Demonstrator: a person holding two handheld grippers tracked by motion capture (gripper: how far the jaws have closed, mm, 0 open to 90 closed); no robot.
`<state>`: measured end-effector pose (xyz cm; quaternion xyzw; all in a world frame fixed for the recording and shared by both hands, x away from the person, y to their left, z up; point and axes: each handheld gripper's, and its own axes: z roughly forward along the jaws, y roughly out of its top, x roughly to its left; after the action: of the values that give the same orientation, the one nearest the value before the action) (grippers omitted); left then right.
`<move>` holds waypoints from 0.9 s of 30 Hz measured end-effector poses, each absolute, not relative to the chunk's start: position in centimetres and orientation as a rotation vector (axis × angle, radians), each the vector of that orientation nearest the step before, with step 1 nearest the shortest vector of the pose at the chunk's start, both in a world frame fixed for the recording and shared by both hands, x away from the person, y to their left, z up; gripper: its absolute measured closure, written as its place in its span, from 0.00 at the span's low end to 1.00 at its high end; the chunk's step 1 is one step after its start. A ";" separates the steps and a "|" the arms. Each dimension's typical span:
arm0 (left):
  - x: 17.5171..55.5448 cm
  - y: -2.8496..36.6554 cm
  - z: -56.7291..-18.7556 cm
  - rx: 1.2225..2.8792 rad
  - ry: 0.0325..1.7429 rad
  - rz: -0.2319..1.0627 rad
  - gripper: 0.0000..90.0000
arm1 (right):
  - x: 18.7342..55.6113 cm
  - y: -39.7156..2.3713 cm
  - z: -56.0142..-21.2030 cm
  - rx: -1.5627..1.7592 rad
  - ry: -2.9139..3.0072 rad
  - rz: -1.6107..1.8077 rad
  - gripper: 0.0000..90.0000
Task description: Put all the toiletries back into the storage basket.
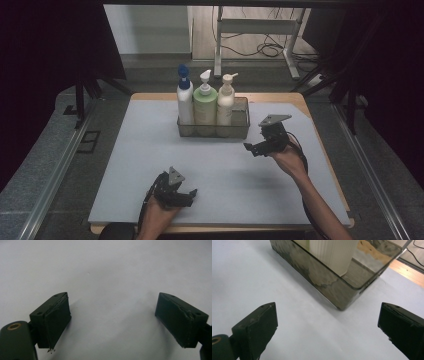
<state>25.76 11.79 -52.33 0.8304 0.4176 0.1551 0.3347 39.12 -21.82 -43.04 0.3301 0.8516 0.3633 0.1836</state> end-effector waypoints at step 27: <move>25.7 11.8 -52.4 2.164 1.087 0.406 0.14 | 34.2 -25.9 -47.9 0.983 2.432 0.989 0.00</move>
<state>25.74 11.77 -52.35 0.8300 0.4168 0.1559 0.3362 34.22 -25.92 -47.91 0.3457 0.8551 0.3477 0.1684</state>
